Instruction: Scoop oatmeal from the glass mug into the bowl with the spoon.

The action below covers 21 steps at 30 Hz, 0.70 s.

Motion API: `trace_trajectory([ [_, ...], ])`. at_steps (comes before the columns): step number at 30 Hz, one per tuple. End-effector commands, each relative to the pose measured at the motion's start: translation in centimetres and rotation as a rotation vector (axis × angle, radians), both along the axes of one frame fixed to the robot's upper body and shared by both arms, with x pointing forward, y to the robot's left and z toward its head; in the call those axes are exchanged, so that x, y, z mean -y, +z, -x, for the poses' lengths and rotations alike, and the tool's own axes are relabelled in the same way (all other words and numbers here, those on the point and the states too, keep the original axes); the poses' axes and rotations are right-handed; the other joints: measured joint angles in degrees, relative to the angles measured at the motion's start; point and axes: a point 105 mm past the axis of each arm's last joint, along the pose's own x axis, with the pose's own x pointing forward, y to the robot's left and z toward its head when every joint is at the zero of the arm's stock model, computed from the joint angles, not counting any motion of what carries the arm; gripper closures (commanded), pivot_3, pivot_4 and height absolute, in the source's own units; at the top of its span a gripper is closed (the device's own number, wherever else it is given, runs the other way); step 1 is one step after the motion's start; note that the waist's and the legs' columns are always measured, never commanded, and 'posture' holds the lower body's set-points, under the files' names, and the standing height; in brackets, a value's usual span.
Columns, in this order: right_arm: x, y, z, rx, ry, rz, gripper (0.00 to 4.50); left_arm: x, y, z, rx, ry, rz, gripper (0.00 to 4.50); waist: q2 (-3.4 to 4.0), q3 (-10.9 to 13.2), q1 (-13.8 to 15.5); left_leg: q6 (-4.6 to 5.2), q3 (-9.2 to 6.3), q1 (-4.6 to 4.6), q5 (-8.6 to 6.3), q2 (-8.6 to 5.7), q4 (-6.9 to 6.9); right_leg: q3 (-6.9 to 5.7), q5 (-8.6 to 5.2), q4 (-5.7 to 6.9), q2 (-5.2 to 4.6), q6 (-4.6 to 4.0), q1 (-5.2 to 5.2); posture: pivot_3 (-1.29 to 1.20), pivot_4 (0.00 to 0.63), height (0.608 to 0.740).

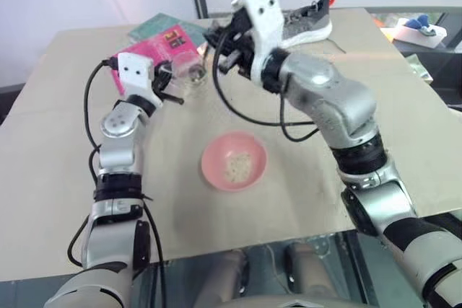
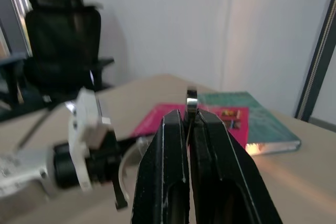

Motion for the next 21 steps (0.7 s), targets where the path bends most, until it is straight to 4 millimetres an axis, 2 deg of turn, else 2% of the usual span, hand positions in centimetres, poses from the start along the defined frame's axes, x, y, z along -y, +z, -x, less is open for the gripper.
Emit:
trace_trajectory([
  [1,-0.1,-0.7,-0.9,0.067,-0.051,0.047,4.5,0.5,3.5,0.3,0.138,0.013,0.0,4.46,0.0,0.0,0.0,0.0,0.0,0.0,0.0,0.0,0.02,0.0,0.0,0.01,0.0,0.0,0.0,0.0,0.15,0.74],
  [5,-0.4,-2.3,-1.6,0.074,-0.074,0.102,4.5,1.7,4.0,0.2,0.167,0.003,-0.02,4.46,0.0,0.0,-0.1,0.0,0.0,-0.01,0.0,-0.02,0.04,0.01,0.0,0.01,0.0,0.0,0.0,0.0,0.15,0.74],
  [8,-0.5,-2.6,-1.6,0.043,-0.06,0.089,4.5,2.0,4.1,0.1,0.173,0.002,-0.019,4.46,0.0,0.0,-0.1,0.0,-0.03,-0.02,0.0,-0.01,0.04,-0.02,0.0,0.01,0.01,0.0,0.0,0.0,0.15,0.74],
  [16,0.1,-2.3,-1.8,-0.198,-0.008,-0.079,4.5,2.2,3.8,-0.5,0.167,0.011,-0.064,4.46,0.0,0.0,0.0,-0.01,-0.06,-0.02,0.0,-0.02,0.08,-0.05,0.0,0.01,0.01,0.0,0.02,0.0,0.15,0.74],
  [21,1.5,-0.4,-2.4,-0.343,-0.012,-0.263,4.5,2.9,2.9,-1.0,0.15,0.003,-0.096,4.46,0.0,0.0,0.0,-0.01,-0.07,-0.03,0.0,-0.02,0.07,-0.05,0.0,0.02,0.01,0.0,0.02,0.0,0.15,0.74],
])
